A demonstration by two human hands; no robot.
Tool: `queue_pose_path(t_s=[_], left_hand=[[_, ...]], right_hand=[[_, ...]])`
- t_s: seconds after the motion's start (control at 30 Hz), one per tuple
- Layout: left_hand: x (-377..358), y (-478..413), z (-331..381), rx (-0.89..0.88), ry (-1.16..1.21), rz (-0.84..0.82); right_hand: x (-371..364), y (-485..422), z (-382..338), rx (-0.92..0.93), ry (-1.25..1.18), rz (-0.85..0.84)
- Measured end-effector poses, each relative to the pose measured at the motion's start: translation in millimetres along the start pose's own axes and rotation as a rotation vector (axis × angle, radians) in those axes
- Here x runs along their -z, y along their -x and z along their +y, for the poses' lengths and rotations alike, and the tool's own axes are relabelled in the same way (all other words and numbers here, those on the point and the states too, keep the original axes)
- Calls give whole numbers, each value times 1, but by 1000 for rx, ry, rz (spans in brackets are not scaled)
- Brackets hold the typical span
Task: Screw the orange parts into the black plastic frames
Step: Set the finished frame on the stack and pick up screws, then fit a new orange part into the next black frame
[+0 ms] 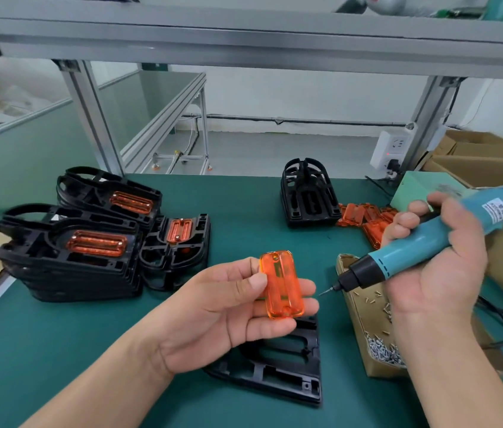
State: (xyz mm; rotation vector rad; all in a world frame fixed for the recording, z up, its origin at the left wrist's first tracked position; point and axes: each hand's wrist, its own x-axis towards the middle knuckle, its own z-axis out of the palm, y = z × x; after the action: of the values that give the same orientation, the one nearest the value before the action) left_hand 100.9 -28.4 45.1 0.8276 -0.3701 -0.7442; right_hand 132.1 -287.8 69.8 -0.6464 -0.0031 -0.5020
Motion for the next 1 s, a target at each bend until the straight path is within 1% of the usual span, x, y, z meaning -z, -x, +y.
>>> queue_pose_path(t_s=[0.27, 0.37, 0.47, 0.53, 0.57, 0.6, 0.67, 0.73, 0.77, 0.87, 1.0], left_hand=[[-2, 1, 2, 26, -5, -26], [-2, 2, 4, 60, -26, 37], [-1, 3, 5, 91, -113, 136], [-2, 3, 4, 97, -272, 209], [-3, 3, 2, 86, -408, 256], [-4, 3, 0, 62, -593, 306], [-5, 4, -5, -14, -1053, 381], [-8, 6, -9, -86, -1442, 345], [-9, 6, -10, -119, -1564, 309], [-11, 4, -14, -147, -1724, 238], [-11, 4, -17, -155, -1819, 254]], right_hand=[[1, 0, 2, -16, 12, -18], [1, -1, 3, -26, 12, -27], [2, 0, 3, -31, 10, -30], [2, 0, 3, -27, 15, -30], [2, 0, 4, -25, 16, -32], [2, 0, 4, -24, 17, -31], [2, 1, 4, -30, 18, -30], [3, 1, 4, -35, 17, -27], [3, 1, 4, -36, 17, -28], [2, 1, 3, -39, 11, -33], [2, 1, 4, -37, 7, -40]])
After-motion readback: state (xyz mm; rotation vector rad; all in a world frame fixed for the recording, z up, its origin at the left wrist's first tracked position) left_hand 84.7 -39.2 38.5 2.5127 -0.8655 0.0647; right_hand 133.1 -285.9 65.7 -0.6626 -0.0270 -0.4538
